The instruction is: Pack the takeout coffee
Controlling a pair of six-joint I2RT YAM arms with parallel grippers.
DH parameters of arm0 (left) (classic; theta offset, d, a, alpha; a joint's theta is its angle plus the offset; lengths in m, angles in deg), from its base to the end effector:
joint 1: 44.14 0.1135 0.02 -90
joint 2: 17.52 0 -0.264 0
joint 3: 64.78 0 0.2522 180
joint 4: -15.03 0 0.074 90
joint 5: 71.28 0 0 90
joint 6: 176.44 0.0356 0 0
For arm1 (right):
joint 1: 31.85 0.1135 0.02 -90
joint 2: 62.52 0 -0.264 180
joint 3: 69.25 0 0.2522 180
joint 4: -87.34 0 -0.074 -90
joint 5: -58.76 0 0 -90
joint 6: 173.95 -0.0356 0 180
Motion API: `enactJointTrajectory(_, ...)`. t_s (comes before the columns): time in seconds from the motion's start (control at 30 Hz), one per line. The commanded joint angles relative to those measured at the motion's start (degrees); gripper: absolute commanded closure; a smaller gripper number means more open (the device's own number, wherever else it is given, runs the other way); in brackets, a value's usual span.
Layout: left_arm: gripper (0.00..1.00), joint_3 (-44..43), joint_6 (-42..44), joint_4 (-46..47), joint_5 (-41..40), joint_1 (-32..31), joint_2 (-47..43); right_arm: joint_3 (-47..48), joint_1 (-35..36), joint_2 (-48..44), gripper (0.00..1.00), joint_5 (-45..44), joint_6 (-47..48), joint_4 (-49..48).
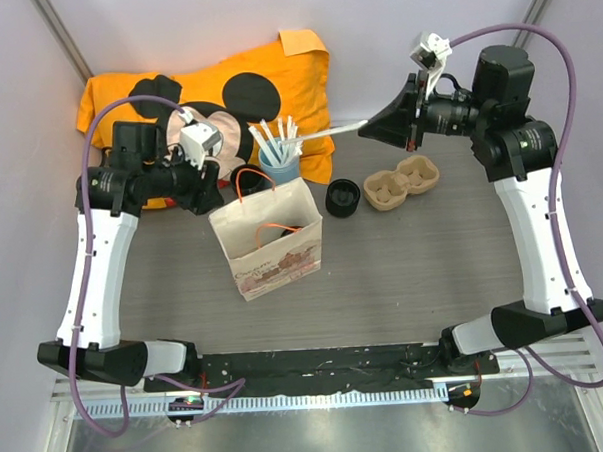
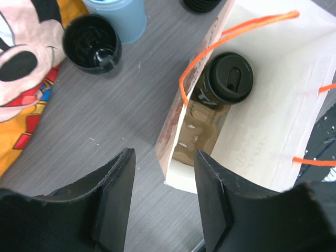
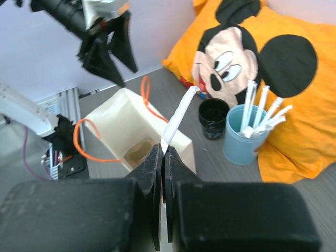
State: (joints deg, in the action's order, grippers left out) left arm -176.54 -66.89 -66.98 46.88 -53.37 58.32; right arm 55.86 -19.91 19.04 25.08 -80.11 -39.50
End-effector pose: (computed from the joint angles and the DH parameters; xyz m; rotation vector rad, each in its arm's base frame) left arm 0.2270 -0.0539 0.4415 0.7953 2.1659 -0.4902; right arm 0.2448 0.0820 0.5328 -0.9361 1.4849 0.9494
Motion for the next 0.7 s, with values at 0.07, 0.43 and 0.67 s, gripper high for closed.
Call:
enactJointTrajectory(0.07, 0.47, -2.6, -2.9, 4.6, -3.4, 0.3, -0.5, 0.1, -0.3, -3.4, 0.99, 9.2, 5.5, 6.2)
enactJointTrajectory(0.43, 0.46, -2.3, -7.8, 9.9, -13.0, 0.8, 1.1, -0.4, -0.3, -5.3, 0.99, 12.0, 12.7, 15.9)
enactJointTrajectory(0.67, 0.46, -3.1, -8.7, 10.3, -14.1, 0.9, 2.7, -1.8, 1.8, -4.1, 0.99, 7.8, 16.5, 20.0)
